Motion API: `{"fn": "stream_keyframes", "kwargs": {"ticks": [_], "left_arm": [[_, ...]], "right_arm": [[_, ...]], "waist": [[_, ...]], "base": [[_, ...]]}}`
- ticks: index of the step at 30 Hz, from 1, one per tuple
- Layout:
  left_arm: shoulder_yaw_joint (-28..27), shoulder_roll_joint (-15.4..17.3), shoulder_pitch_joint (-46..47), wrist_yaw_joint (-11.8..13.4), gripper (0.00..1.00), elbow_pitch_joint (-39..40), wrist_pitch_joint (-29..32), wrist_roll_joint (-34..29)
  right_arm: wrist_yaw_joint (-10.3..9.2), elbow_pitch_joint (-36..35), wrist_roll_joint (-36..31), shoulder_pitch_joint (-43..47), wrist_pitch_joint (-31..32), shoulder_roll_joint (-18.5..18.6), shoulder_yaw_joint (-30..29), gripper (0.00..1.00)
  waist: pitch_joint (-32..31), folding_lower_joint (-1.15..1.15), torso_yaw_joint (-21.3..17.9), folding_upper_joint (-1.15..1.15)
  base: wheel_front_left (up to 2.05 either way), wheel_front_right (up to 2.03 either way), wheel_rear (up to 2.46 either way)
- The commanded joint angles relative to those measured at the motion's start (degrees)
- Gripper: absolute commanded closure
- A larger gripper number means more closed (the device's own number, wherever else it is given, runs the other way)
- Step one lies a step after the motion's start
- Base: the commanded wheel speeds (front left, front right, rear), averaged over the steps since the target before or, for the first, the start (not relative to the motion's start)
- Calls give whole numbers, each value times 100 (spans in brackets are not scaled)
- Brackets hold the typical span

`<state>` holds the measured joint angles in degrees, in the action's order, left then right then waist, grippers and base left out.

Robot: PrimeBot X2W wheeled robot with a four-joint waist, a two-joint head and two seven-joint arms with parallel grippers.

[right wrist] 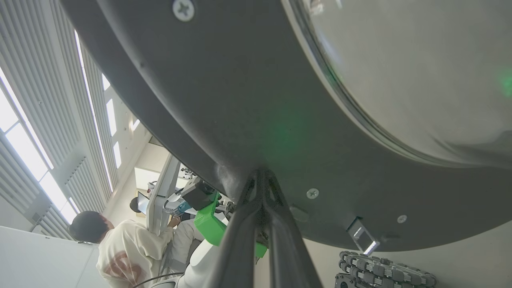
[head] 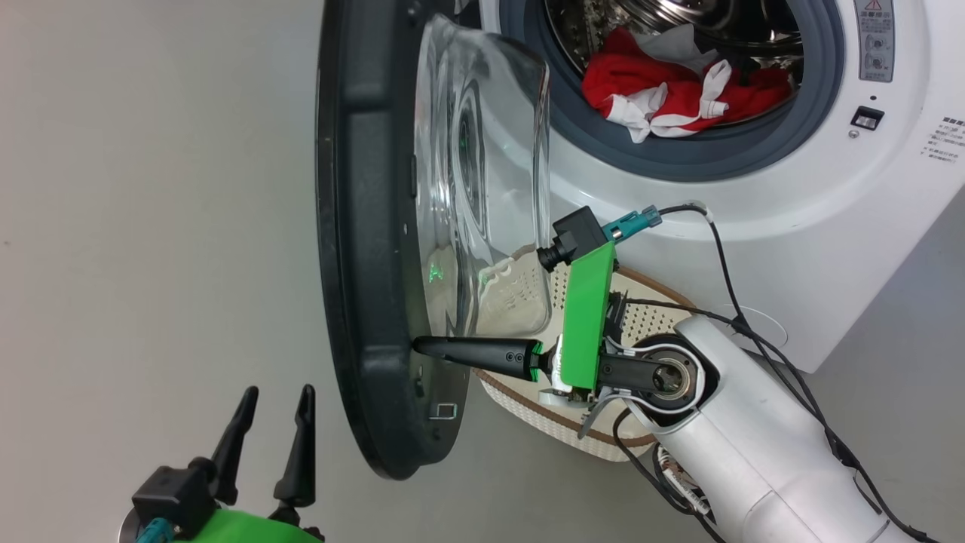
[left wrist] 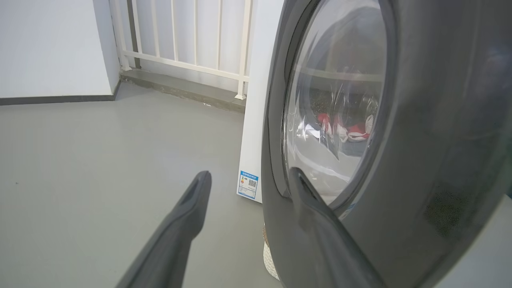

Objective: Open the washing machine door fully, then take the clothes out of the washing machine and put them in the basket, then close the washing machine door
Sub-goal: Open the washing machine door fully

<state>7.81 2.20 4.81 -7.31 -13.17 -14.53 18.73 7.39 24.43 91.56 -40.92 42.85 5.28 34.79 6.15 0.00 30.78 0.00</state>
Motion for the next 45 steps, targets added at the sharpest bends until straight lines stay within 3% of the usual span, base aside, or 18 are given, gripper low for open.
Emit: {"fn": "stream_keyframes", "kwargs": {"ticks": [1,6,7,8,10,11,12,26,38,45], "left_arm": [[-219,87,42,-18,0,102,-47,-80],[-283,81,16,-18,0,98,-47,-97],[-292,80,13,-18,0,99,-47,-97],[-299,79,9,-18,0,98,-47,-93],[-308,77,3,-18,0,81,-47,-87],[-307,76,-1,-18,0,66,-47,-85],[-309,75,-7,-18,0,47,-47,-84],[-414,121,-38,-18,0,-48,-47,-133],[-541,132,-105,-18,0,-35,-47,-154],[-595,125,-185,-18,0,-3,-47,-159]], "right_arm": [[10,-128,31,-57,-66,-215,89,100],[10,-86,110,-117,-179,-233,163,100],[10,-96,117,-117,-212,-235,171,96],[10,-112,125,-107,-233,-236,177,73],[10,-136,149,-60,-294,-237,141,45],[10,-139,131,-31,-335,-237,117,8],[10,-140,106,7,-370,-232,95,0],[10,-61,-505,721,-1087,454,9,0],[10,-114,-1141,1221,-2338,1253,460,0],[10,-96,-1469,1375,-3385,1623,716,0]], "waist": [[-23,0,21,0],[-45,0,23,0],[-52,0,21,0],[-61,0,17,0],[-93,0,6,0],[-112,0,-2,0],[-138,0,-18,0],[-289,0,-356,0],[-366,0,-557,0],[-432,0,-606,0]], "base": [[0,0,0],[0,0,0],[0,0,0],[0,0,0],[0,0,0],[0,0,0],[0,0,0],[0,0,0],[0,0,0],[0,0,0]]}}
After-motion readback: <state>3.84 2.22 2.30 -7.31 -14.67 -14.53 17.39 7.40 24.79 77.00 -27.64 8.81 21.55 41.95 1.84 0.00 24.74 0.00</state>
